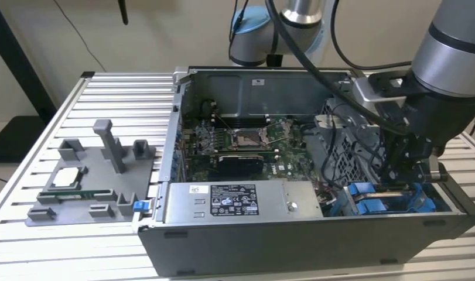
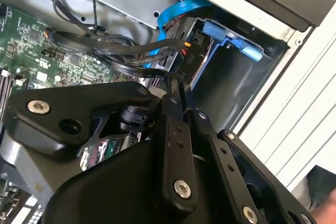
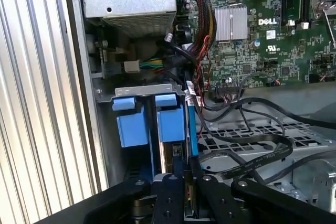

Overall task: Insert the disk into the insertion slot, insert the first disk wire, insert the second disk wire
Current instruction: 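Insert the second disk wire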

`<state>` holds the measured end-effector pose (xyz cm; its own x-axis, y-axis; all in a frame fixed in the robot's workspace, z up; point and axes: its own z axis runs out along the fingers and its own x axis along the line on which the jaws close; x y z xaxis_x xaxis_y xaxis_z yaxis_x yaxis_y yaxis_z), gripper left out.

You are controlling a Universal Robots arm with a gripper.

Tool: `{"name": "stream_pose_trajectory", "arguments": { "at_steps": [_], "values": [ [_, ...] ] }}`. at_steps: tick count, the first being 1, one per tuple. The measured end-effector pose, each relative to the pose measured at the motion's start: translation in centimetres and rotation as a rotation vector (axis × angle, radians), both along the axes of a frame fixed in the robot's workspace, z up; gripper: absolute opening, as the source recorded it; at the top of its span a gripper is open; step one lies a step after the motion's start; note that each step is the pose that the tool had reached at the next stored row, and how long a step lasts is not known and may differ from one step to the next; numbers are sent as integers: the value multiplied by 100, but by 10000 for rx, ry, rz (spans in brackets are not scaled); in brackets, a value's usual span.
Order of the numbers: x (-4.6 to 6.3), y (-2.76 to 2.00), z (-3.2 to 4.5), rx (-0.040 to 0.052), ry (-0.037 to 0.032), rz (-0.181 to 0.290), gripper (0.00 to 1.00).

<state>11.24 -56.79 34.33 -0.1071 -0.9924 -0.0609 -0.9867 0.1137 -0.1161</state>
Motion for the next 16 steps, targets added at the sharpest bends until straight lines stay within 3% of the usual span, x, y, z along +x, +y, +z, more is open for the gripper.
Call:
{"name": "stream_pose_trajectory", "arguments": {
  "at_steps": [12, 16],
  "values": [
    [17, -7, -19, 1, -1, 0, 0],
    [17, -7, -58, 0, 0, 0, 0]
  ]
}}
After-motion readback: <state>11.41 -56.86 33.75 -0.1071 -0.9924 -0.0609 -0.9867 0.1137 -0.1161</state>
